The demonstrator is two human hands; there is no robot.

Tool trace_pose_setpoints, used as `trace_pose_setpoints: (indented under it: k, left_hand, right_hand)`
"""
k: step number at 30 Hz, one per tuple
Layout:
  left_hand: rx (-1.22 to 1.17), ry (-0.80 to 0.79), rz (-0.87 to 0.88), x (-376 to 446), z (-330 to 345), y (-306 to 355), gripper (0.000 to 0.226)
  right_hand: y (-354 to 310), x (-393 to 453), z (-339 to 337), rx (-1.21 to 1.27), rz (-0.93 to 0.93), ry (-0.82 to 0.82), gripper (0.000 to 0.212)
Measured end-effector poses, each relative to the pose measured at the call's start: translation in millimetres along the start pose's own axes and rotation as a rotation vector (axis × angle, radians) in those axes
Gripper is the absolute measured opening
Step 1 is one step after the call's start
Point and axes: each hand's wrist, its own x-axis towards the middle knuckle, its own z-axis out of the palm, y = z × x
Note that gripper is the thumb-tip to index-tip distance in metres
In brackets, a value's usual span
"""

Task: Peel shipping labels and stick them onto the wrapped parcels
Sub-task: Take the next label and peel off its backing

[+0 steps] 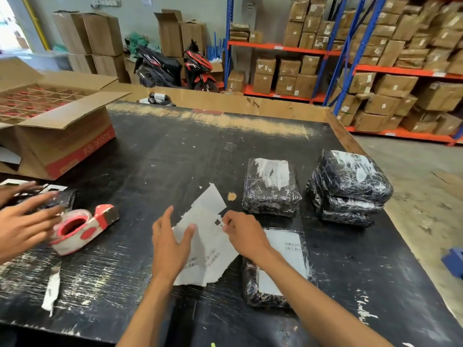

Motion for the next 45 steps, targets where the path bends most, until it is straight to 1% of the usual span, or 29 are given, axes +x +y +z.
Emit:
trace_pose_setpoints:
  k: [1, 2, 3, 5, 7, 8, 10, 11, 13, 16, 18, 21, 23, 26, 28, 32, 41, 45]
  left_hand:
    - [-0.054, 0.006, 0.035, 3, -4, 6, 0.041]
    - [-0.093, -0.019, 0.049, 4, -8, 14, 0.023]
    - [-0.142, -0.071, 0.052, 6, -12, 21, 0.010]
    - [-0.257, -0.148, 0.055, 4, -15, 33, 0.013]
    - [-0.374, -0.145, 0.029, -3, -15, 47, 0.013]
    - [-0.441, -0.125, 0.004, -7, -12, 52, 0.013]
    - [-0.603, -0.074, -0.061, -15, -5, 63, 0.013]
    - [-0.671, -0.055, -0.089, -18, -3, 69, 0.013]
    - [-0.758, -0.056, -0.113, -23, 3, 80, 0.014]
    - [-0.780, -0.132, -0.098, -30, 8, 91, 0.011]
    - [-0.777, -0.186, -0.101, -33, 9, 94, 0.012]
    - [-0.781, -0.219, -0.078, -36, 6, 96, 0.009]
    - [-0.805, -0.218, -0.065, -37, 2, 98, 0.015]
    - [-0.810, -0.218, -0.033, -37, -3, 104, 0.022]
    - [-0.828, -0.209, -0.025, -39, -6, 107, 0.024]
    - [-0.833, -0.232, -0.008, -43, -9, 109, 0.028]
    - [-0.841, -0.281, -0.030, -47, -11, 110, 0.027]
    - [-0.852, -0.297, -0.039, -49, -13, 112, 0.026]
  right_hand:
    - [1, -1, -8, 0.030, -0.022, -0.021, 0.009]
    - [1, -1, -17, 0.069, -0.043, -0.035, 0.008]
    - [1, -1, -26, 0.115, -0.059, -0.034, 0.007]
    - [4, -2, -42, 0.215, -0.070, 0.023, 0.007]
    - [11, -4, -56, 0.419, -0.035, 0.087, 0.007]
    - [15, -6, -60, 0.595, 0.003, 0.081, 0.011]
    - [23, -12, -65, 0.954, 0.088, 0.009, 0.025]
    - [26, -15, -65, 1.058, 0.113, -0.025, 0.032]
    - [31, -20, -66, 1.169, 0.118, -0.069, 0.038]
    - [35, -23, -70, 1.282, 0.118, -0.063, 0.031]
    - [37, -23, -76, 1.268, 0.123, -0.019, 0.029]
    - [41, -23, -91, 1.143, 0.115, 0.023, 0.026]
    - [44, -25, -102, 1.101, 0.095, 0.010, 0.030]
    - [47, -28, -115, 1.065, 0.051, -0.041, 0.041]
    - [48, -29, -122, 1.039, 0.029, -0.050, 0.042]
    - [48, -31, -129, 1.009, 0.010, -0.045, 0.040]
    - [50, -36, -134, 1.008, 0.010, -0.043, 0.037]
    - [52, -37, -134, 1.011, 0.011, -0.038, 0.040]
